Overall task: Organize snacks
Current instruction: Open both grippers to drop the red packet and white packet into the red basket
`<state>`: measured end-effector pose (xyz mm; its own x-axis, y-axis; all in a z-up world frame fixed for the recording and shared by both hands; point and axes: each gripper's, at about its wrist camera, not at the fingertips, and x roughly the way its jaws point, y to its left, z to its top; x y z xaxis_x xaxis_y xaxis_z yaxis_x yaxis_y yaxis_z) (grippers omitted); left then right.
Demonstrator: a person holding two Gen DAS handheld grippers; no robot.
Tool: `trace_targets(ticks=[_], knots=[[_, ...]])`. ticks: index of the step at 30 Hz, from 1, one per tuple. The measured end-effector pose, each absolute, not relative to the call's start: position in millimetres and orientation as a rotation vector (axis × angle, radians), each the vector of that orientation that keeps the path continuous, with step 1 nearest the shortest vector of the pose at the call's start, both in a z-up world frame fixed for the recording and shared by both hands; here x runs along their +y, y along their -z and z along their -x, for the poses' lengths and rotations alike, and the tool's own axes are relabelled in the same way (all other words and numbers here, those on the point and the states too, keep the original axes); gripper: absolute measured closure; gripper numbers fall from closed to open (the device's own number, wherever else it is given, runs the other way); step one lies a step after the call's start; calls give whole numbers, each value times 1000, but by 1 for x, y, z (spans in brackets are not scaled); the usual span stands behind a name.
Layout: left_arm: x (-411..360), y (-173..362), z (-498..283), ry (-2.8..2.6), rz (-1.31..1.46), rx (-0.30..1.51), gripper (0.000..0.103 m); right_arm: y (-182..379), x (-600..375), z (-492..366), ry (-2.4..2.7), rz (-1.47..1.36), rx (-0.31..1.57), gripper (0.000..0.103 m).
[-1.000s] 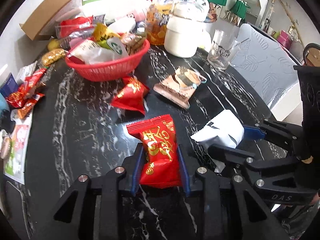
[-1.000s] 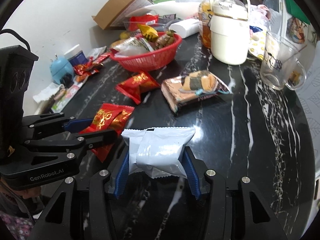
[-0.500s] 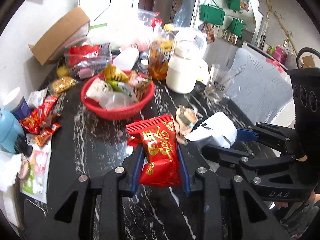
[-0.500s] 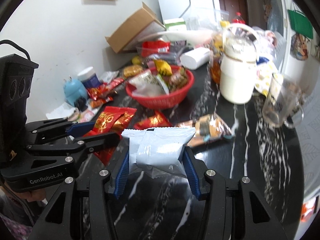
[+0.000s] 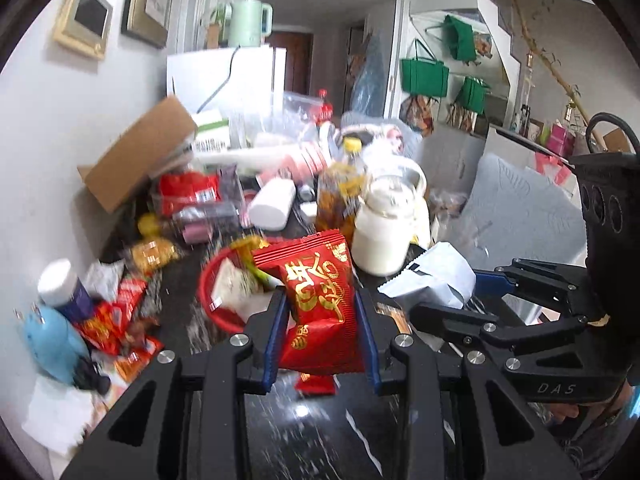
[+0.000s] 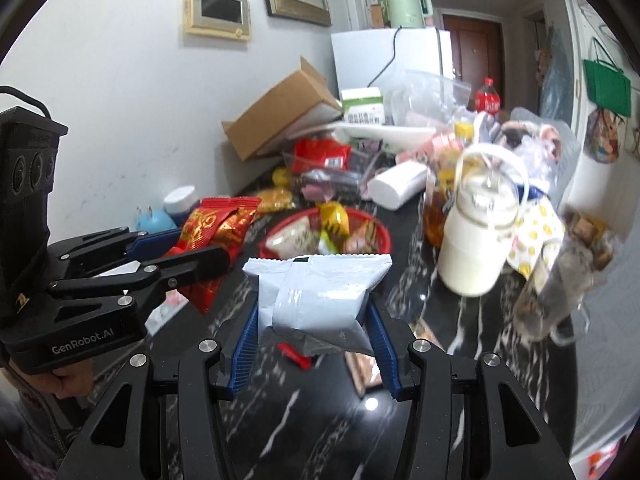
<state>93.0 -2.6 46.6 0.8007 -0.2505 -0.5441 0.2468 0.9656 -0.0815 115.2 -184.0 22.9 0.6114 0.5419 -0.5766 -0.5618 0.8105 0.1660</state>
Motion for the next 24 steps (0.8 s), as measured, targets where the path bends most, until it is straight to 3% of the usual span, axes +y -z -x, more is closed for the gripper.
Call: trace_targets(ticks=[15, 24], knots=[[21, -73, -165, 231, 47, 494, 71, -55, -156, -189, -651, 72, 590, 53], [40, -52, -214, 194, 87, 541, 71, -46, -138, -241, -644, 58, 600, 52]])
